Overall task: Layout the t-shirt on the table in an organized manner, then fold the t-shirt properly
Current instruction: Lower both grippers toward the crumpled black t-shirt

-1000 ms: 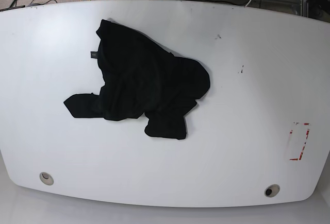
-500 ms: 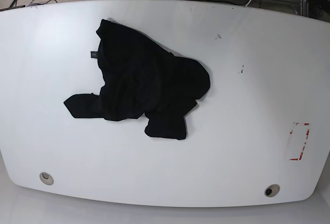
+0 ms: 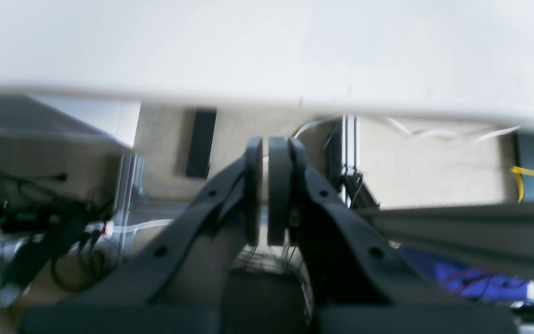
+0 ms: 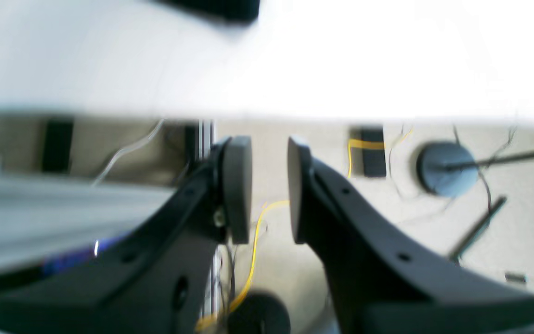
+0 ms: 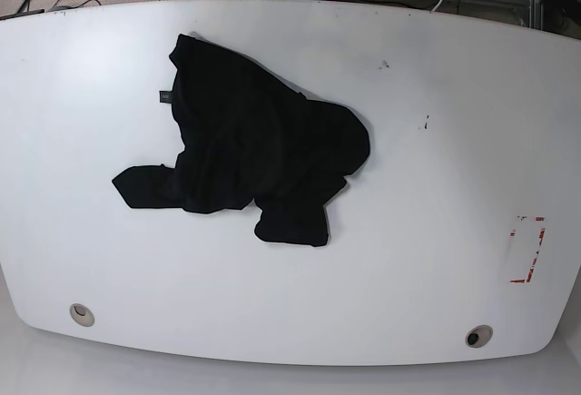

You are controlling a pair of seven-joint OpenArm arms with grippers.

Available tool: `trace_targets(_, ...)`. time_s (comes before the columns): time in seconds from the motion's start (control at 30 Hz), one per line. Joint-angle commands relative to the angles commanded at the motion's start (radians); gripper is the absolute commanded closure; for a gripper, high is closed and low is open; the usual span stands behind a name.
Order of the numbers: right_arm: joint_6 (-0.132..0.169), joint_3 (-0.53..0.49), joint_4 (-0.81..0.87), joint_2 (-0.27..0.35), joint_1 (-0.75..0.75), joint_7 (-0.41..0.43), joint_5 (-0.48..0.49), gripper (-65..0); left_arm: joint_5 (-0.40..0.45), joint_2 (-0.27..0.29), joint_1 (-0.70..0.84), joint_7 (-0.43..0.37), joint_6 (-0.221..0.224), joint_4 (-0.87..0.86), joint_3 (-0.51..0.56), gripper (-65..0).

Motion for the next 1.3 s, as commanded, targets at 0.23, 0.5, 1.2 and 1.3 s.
trace_targets(0.23, 0.025, -0.006, -0.002, 0.015, 0.129, 0.0, -0.002, -13.8, 0.005, 0.002, -0.106, 0.002, 0.0, 0.0, 0.0, -1.1)
trace_targets(0.5, 0.025, -0.006, -0.002, 0.017, 0.281, -0.006, -0.011, -25.4, 0.008, -0.003, -0.212, 0.003, 0.0, 0.005, 0.008, -1.3)
trace_targets(1.2, 0.023, 0.002, -0.037, 0.012, 0.6, -0.419, -0.005, -46.6, 0.054, -0.008, -0.414, 0.003, 0.0, 0.002, 0.015, -32.1)
trace_targets(1.3, 0.023, 0.0, -0.038, 0.009, 0.597, -0.445, 0.0, -46.6, 0.094, -0.006, -0.425, 0.003, 0.0, 0.002, 0.015, -32.2)
